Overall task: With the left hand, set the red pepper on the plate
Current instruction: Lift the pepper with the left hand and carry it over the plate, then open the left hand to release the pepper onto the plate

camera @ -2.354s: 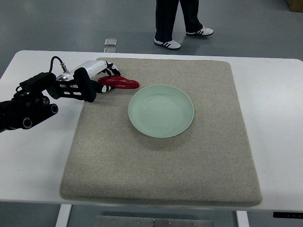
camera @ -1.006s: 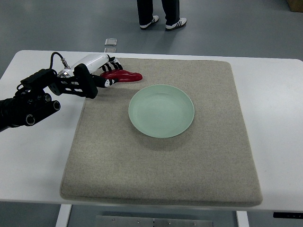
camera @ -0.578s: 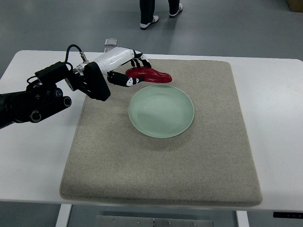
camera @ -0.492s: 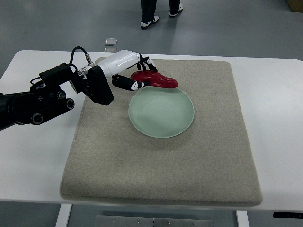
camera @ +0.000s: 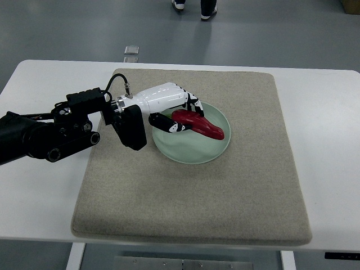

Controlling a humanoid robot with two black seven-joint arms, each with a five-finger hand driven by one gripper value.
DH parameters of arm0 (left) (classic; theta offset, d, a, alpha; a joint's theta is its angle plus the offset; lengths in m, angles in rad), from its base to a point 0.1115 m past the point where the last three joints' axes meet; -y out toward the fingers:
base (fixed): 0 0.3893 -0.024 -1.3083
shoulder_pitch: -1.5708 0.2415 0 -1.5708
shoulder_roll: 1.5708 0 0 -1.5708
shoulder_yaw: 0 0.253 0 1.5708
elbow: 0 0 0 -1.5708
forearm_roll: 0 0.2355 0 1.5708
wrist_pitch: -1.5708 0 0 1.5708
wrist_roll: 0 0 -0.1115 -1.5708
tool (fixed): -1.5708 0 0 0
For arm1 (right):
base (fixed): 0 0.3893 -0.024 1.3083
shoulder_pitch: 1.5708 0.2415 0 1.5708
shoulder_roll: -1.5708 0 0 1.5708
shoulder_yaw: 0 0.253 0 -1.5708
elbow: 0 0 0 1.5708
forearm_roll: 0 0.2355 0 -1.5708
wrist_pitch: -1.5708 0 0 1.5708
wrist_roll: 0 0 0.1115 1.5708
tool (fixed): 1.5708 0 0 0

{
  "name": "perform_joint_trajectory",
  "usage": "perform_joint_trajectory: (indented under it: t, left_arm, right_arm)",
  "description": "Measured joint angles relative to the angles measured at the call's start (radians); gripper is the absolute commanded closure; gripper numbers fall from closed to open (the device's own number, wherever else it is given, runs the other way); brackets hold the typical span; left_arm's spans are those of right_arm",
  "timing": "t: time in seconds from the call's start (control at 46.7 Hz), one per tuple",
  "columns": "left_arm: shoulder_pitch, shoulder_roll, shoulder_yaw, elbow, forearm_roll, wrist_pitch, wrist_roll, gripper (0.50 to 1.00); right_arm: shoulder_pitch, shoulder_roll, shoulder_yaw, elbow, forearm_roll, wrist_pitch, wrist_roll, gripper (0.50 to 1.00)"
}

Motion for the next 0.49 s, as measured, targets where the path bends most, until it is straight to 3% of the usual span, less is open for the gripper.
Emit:
perform_joint_trajectory:
  t: [0.492]
  left_arm:
    - [0.014,-0.01,0.017,0.036,0.032,0.002,0.01,1.0]
  right_arm:
    - [0.0,0.0,0.0,0.0,0.0,0.0,0.0,0.568]
